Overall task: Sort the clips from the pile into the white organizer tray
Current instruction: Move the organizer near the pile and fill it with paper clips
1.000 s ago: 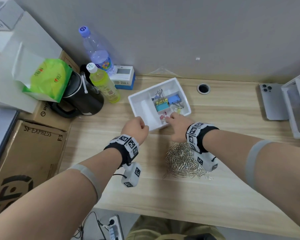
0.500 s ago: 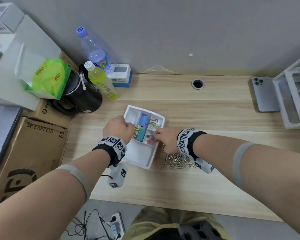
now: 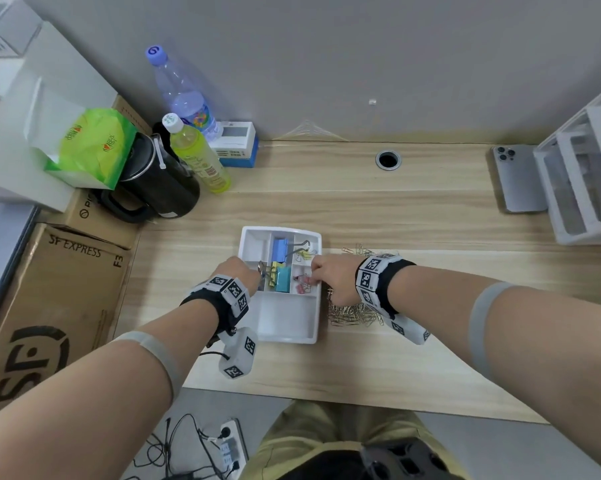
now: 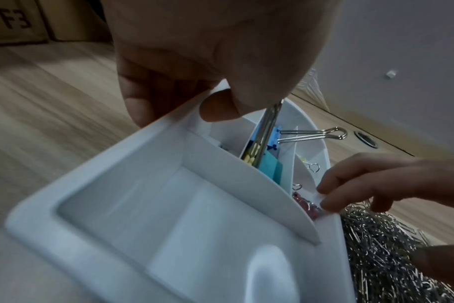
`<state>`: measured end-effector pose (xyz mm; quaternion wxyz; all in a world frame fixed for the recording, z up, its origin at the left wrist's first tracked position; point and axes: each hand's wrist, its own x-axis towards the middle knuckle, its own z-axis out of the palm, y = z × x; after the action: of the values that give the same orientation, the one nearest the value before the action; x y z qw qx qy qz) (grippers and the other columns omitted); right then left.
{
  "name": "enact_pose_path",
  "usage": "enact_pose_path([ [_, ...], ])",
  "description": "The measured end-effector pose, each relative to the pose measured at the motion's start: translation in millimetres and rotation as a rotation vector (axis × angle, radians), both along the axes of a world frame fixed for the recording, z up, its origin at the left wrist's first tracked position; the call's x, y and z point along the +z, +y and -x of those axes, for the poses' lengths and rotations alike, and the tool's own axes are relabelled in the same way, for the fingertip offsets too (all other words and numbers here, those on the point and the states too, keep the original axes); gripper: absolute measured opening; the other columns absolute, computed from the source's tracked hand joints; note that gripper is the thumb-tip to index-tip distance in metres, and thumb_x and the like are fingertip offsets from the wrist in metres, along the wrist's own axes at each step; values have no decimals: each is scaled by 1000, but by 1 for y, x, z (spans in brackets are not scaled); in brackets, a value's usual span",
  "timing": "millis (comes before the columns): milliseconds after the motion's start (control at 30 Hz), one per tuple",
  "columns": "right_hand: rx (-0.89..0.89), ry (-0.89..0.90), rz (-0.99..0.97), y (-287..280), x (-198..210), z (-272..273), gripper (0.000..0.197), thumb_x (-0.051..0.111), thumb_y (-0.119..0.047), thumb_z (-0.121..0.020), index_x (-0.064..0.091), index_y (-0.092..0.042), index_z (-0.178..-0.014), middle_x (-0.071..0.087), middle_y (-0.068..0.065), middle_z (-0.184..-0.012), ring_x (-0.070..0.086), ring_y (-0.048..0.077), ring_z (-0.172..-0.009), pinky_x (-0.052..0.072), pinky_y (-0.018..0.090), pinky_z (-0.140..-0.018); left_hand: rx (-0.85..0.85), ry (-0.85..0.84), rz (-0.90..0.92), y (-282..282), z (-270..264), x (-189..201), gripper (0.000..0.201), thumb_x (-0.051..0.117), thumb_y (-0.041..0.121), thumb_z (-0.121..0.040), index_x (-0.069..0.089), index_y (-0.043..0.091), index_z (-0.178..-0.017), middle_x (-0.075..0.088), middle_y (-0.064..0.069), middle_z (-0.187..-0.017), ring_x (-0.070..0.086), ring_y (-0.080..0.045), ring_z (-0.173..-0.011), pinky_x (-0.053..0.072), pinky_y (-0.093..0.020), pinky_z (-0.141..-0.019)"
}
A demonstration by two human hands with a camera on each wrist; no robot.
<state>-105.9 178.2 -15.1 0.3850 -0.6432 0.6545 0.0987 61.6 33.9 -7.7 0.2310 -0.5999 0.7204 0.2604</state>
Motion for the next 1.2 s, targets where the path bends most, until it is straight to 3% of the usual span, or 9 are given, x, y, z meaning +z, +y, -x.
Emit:
enact_pose_path([
  [167,-262,46,190,19,-6,14,61,62,-14,-75,48,-19,-133,43,3,-132,49,22,-113,52,37,-86,14,-16,-4,4,1,-3,19,48,12,-90,45,11,-71,52,-6,-73,53,-24,-69,45,-30,-65],
  [267,-426,170,177,34,-12,31,73,75,-33,-69,43,-20,-133,39,4,-133,42,22,-117,52,37,-86,13,-18,-6,7,3,-4,19,47,13,-91,46,9,-73,52,-7,-73,51,-20,-63,44,-29,-61],
  [367,-454,261,26,50,-17,42,107,83,-57,-53,33,-25,-142,29,7,-144,35,28,-129,53,47,-90,13,-4,-29,11,9,-4,17,47,12,-92,51,7,-76,55,-8,-75,51,-19,-61,43,-28,-59],
  [500,-468,272,-83,62,-22,42,138,88,-65,-37,13,-35,-149,15,7,-152,24,34,-137,53,53,-90,30,30,-29,15,15,-6,20,46,10,-92,48,7,-72,54,-8,-74,49,-19,-61,41,-27,-59],
  [667,-448,266,-94,65,-36,29,146,90,-65,-34,5,-41,-150,10,6,-153,18,34,-137,53,52,-90,8,70,-9,20,19,-10,21,42,10,-94,43,9,-72,49,-5,-73,49,-21,-65,42,-29,-64],
  [767,-432,268,-49,65,-43,24,139,89,-65,-39,9,-42,-150,14,7,-151,20,35,-135,49,53,-96,-29,101,11,24,19,-10,8,40,12,-95,45,7,-92,50,-7,-88,52,-25,-77,41,-29,-64],
  [867,-469,195,34,64,-45,24,115,87,-60,-50,25,-41,-145,24,6,-145,27,34,-131,46,50,-100,-37,115,17,25,18,-11,17,39,16,-96,48,5,-106,51,-8,-95,53,-25,-80,41,-30,-63],
  [1033,-521,102,111,70,-46,23,71,79,-45,-74,43,-39,-135,35,1,-130,34,26,-119,46,39,-95,-37,130,5,23,16,-11,23,39,16,-95,50,3,-109,51,-8,-96,52,-24,-79,38,-28,-58],
  [1200,-543,57,77,70,-44,27,49,66,-14,-83,53,-33,-126,40,-2,-124,38,25,-117,48,41,-94,-23,159,-22,21,14,-13,27,39,18,-95,49,3,-114,51,-8,-99,51,-22,-77,40,-30,-61],
])
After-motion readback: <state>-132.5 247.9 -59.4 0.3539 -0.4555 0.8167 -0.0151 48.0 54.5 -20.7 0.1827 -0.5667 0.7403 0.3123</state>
